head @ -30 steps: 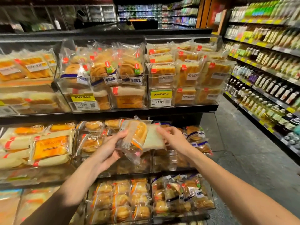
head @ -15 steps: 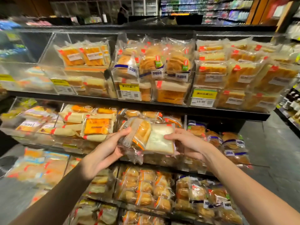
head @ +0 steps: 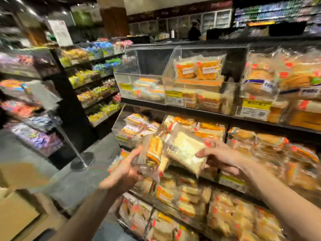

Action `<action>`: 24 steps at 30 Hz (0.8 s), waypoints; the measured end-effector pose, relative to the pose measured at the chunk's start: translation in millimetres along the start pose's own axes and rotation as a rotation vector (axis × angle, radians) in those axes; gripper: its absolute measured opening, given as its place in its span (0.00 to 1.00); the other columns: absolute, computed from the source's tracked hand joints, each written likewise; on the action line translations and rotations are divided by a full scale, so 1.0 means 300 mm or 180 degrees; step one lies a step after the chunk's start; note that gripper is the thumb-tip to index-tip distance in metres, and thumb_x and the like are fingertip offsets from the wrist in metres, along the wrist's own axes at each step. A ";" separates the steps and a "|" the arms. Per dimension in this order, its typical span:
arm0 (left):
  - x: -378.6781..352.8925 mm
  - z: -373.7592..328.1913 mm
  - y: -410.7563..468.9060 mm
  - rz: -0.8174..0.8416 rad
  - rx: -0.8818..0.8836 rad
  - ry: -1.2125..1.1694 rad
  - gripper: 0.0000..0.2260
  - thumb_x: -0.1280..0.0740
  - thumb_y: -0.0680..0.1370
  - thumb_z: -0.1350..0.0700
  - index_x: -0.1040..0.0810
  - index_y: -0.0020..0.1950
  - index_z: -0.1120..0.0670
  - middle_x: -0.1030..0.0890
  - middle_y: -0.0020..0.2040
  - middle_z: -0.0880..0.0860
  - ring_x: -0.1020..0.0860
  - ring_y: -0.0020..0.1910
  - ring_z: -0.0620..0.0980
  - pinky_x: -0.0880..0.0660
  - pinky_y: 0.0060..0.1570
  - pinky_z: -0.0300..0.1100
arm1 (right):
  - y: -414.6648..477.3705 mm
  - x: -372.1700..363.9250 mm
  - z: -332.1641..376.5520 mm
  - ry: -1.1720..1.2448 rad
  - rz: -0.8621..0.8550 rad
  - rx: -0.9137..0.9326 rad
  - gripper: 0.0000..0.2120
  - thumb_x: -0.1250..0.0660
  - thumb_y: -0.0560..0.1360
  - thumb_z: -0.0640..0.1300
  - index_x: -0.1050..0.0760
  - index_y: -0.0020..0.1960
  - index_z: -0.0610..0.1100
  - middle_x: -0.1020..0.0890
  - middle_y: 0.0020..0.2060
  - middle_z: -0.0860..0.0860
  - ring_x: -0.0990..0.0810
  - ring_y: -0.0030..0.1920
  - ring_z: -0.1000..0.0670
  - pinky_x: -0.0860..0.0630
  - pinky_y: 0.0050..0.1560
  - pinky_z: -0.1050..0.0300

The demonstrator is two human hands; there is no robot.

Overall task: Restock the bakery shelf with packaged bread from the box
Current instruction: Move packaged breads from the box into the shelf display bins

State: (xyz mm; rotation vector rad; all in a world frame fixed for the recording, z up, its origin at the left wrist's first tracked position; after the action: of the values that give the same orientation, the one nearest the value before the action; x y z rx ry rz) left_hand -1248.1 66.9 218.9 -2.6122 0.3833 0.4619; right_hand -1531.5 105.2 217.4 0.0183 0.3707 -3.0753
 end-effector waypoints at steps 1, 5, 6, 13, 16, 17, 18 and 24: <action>0.054 -0.024 -0.013 -0.0045 0.0025 -0.0077 0.22 0.31 0.74 0.47 0.20 0.61 0.61 0.15 0.46 0.61 0.15 0.39 0.57 0.18 0.40 0.49 | 0.039 -0.076 0.003 0.0108 -0.0021 -0.0042 0.21 0.23 0.64 0.33 0.24 0.55 0.40 0.20 0.45 0.39 0.20 0.37 0.47 0.23 0.30 0.57; 0.220 -0.092 -0.025 0.0008 -0.0021 -0.0287 0.15 0.36 0.77 0.52 0.19 0.57 0.59 0.14 0.46 0.60 0.15 0.39 0.55 0.18 0.32 0.48 | 0.161 -0.337 0.016 -0.0036 0.0026 0.0110 0.25 0.26 0.68 0.28 0.23 0.60 0.47 0.17 0.44 0.46 0.19 0.42 0.50 0.20 0.38 0.57; 0.279 -0.122 -0.005 0.0024 -0.0113 -0.0234 0.13 0.36 0.77 0.52 0.19 0.55 0.59 0.14 0.45 0.60 0.15 0.39 0.55 0.19 0.30 0.46 | 0.195 -0.400 0.026 -0.0284 0.0012 0.0278 0.25 0.25 0.68 0.29 0.22 0.60 0.48 0.17 0.44 0.48 0.19 0.42 0.53 0.21 0.41 0.60; 0.448 -0.212 0.096 0.0193 -0.0071 -0.0396 0.20 0.36 0.76 0.49 0.23 0.62 0.59 0.15 0.52 0.61 0.15 0.46 0.56 0.18 0.38 0.46 | 0.315 -0.576 -0.010 -0.3084 -0.0873 0.2833 0.32 0.25 0.63 0.28 0.23 0.64 0.45 0.19 0.59 0.51 0.22 0.59 0.51 0.28 0.62 0.59; 0.515 -0.239 0.141 0.0221 -0.0139 -0.0159 0.20 0.35 0.76 0.49 0.24 0.64 0.59 0.15 0.51 0.62 0.15 0.44 0.57 0.18 0.37 0.46 | 0.402 -0.593 -0.025 -0.3273 -0.1112 0.3069 0.43 0.22 0.59 0.26 0.30 0.69 0.48 0.26 0.63 0.58 0.24 0.60 0.50 0.20 0.56 0.53; 0.536 -0.249 0.170 0.0228 -0.0172 -0.0046 0.22 0.33 0.77 0.46 0.23 0.65 0.59 0.16 0.53 0.63 0.15 0.45 0.58 0.18 0.39 0.48 | 0.439 -0.594 -0.025 -0.3362 -0.1192 0.3157 0.43 0.21 0.59 0.27 0.31 0.69 0.48 0.24 0.63 0.57 0.24 0.59 0.49 0.19 0.53 0.53; 0.557 -0.261 0.200 0.0196 -0.0209 0.0039 0.25 0.29 0.74 0.44 0.21 0.65 0.59 0.17 0.56 0.64 0.16 0.48 0.58 0.18 0.43 0.49 | 0.478 -0.592 -0.027 -0.3455 -0.1267 0.3223 0.43 0.20 0.59 0.28 0.31 0.69 0.47 0.22 0.61 0.55 0.26 0.57 0.48 0.18 0.49 0.53; 0.626 -0.359 0.382 -0.0062 -0.0110 0.0203 0.19 0.35 0.74 0.48 0.21 0.60 0.57 0.15 0.47 0.57 0.16 0.40 0.52 0.20 0.39 0.46 | 0.678 -0.582 -0.031 -0.3781 -0.1651 0.3188 0.39 0.17 0.62 0.37 0.32 0.68 0.49 0.24 0.61 0.55 0.30 0.51 0.47 0.20 0.36 0.47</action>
State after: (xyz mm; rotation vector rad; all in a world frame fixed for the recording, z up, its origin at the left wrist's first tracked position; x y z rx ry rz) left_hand -1089.6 -118.2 193.2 -2.6670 0.3735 0.3827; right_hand -1347.9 -82.5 163.0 -1.8841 -1.2986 -2.5824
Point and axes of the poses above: each hand's wrist, its own y-axis towards the middle knuckle, its own x-axis out of the back of the hand, z = x × y, the point moved 1 cm from there along y, towards the middle knuckle
